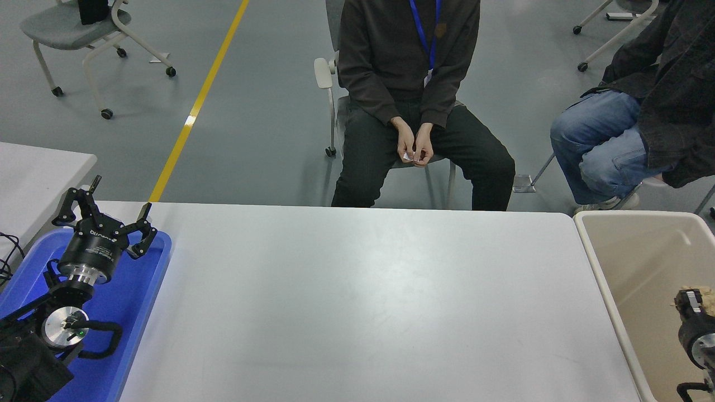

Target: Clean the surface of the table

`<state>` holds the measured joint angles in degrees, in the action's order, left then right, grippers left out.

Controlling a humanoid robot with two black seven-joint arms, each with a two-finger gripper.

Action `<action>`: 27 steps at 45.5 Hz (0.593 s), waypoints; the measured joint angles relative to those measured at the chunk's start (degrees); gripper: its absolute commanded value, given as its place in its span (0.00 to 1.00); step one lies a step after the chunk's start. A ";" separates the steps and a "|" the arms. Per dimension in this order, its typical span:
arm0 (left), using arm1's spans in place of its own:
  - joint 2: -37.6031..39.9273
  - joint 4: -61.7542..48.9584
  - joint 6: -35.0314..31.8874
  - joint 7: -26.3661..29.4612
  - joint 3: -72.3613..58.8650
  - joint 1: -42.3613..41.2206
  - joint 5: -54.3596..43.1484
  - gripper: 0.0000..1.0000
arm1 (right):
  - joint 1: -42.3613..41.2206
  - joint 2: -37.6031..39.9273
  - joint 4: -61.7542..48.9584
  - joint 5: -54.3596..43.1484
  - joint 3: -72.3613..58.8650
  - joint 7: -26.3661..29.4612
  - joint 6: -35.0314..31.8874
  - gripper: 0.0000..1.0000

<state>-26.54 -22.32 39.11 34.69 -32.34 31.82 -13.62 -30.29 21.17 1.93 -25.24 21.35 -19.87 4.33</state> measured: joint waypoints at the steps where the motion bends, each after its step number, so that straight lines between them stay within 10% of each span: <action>1: 0.00 0.00 0.00 0.00 0.00 0.00 0.00 1.00 | -0.06 -0.01 -0.02 0.04 -0.19 0.00 0.05 1.00; 27: 0.00 0.00 0.00 -0.07 0.00 0.00 0.00 1.00 | -0.56 -0.04 -0.17 3.86 -1.53 -0.15 2.20 1.00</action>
<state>-26.54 -22.32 39.11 34.62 -32.34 31.82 -13.62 -30.85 21.13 1.77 -21.38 19.82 -20.03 6.52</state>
